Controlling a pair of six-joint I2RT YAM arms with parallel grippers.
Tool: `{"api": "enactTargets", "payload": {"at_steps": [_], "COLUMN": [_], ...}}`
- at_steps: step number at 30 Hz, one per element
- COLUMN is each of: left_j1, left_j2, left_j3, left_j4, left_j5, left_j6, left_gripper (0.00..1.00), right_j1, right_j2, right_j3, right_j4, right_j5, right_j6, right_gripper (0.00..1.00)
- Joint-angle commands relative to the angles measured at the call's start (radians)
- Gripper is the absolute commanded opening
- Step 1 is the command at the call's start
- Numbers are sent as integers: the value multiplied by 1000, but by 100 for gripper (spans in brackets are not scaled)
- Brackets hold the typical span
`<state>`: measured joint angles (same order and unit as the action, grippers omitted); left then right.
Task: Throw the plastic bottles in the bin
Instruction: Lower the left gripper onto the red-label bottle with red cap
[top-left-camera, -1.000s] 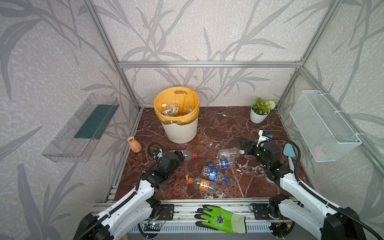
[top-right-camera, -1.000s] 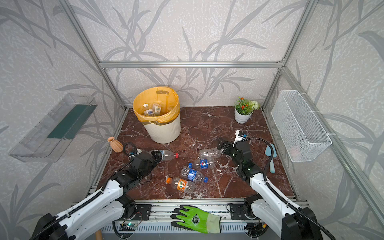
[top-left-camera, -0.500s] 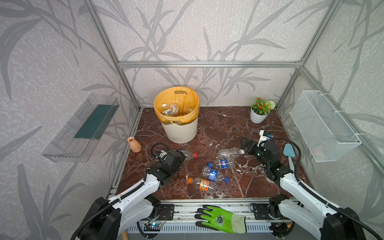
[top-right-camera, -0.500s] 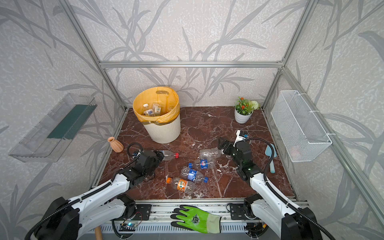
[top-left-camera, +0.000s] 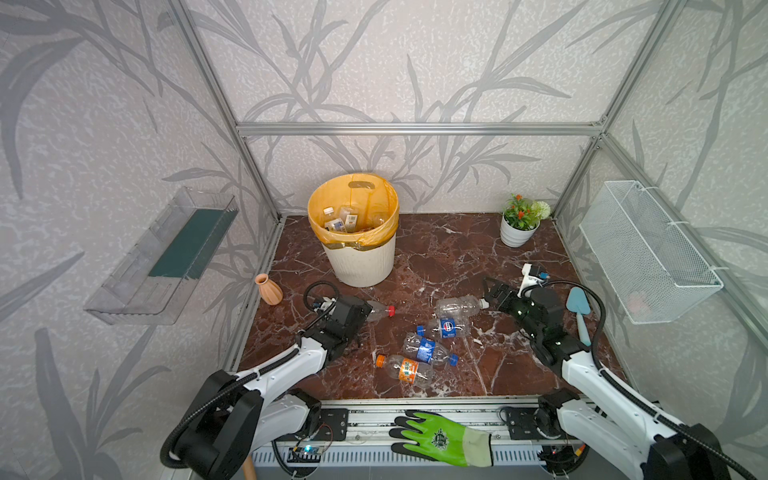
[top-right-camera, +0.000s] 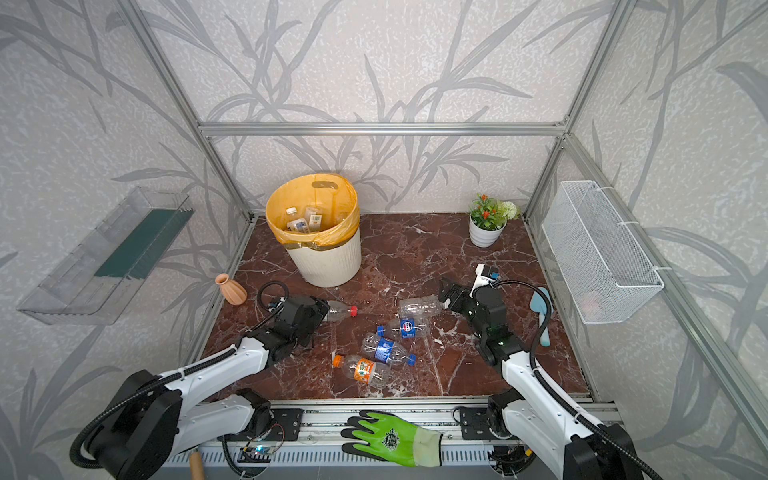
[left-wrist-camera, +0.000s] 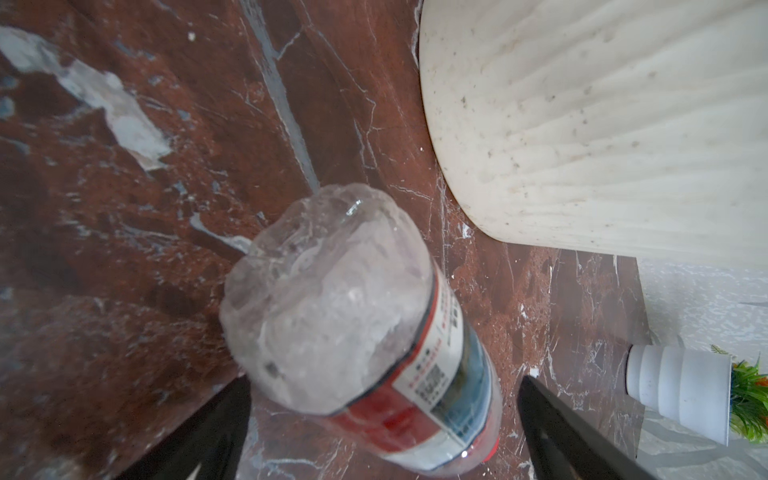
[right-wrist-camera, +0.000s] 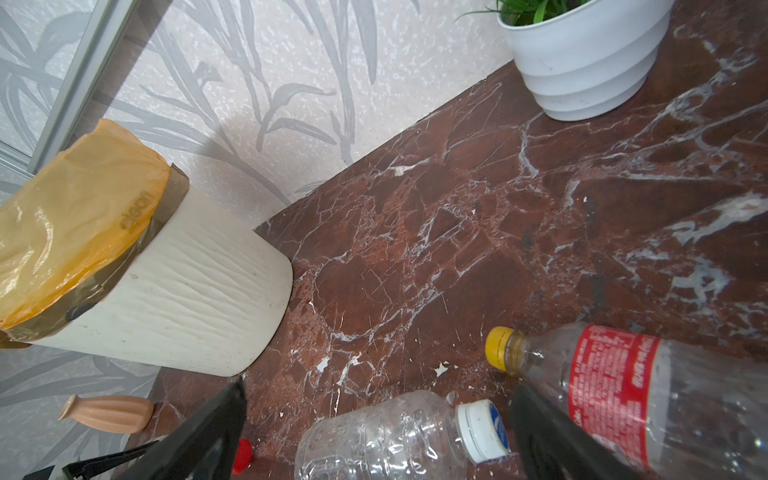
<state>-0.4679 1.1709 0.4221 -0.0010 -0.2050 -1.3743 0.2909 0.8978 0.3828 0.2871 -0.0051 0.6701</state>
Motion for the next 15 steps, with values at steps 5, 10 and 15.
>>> {"api": "enactTargets", "payload": {"at_steps": [5,10,15], "left_j1": [20,31,41], "left_j2": [71,129,182], "left_j3": [41,43,37], "left_j4": [50,105,161], "left_j5": [19,52,96], "left_j6": [25,29,26], "left_gripper": [99,96,93], "right_j1": [-13,-18,-25], "right_j2": [-36,-43,-51], "right_j3": [-18,-22,-24], "right_j4": [-14,-25,-36], "right_j5": [5,6,7], "right_j6": [8,7,7], "right_gripper": [99,99,99]}}
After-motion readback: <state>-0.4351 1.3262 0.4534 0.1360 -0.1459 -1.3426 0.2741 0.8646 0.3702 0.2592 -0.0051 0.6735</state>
